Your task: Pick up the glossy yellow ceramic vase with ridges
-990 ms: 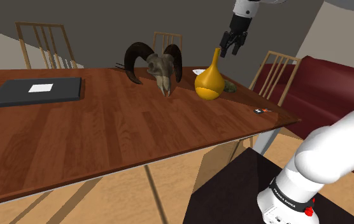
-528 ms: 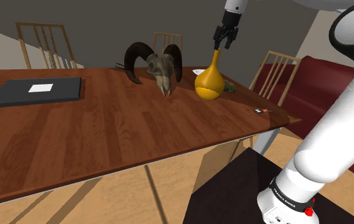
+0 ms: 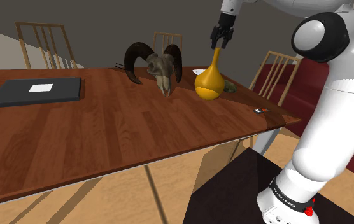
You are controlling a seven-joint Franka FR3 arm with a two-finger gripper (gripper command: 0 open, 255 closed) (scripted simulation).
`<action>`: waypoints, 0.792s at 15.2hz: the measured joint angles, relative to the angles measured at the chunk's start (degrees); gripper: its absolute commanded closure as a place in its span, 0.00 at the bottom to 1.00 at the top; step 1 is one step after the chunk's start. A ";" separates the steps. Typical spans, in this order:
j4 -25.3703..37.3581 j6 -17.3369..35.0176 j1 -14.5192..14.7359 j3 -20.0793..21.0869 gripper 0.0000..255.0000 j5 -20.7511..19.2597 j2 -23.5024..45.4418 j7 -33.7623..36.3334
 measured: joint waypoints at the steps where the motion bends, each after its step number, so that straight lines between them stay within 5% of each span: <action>1: -0.97 0.80 0.13 0.06 0.00 -0.06 -0.18 0.12; 4: -4.48 3.42 0.31 0.09 0.00 -0.29 -1.08 0.07; 5: -5.07 3.83 0.37 0.12 1.00 -0.34 -1.27 0.12; 12: -5.52 4.19 0.43 0.15 1.00 -0.38 -1.44 0.17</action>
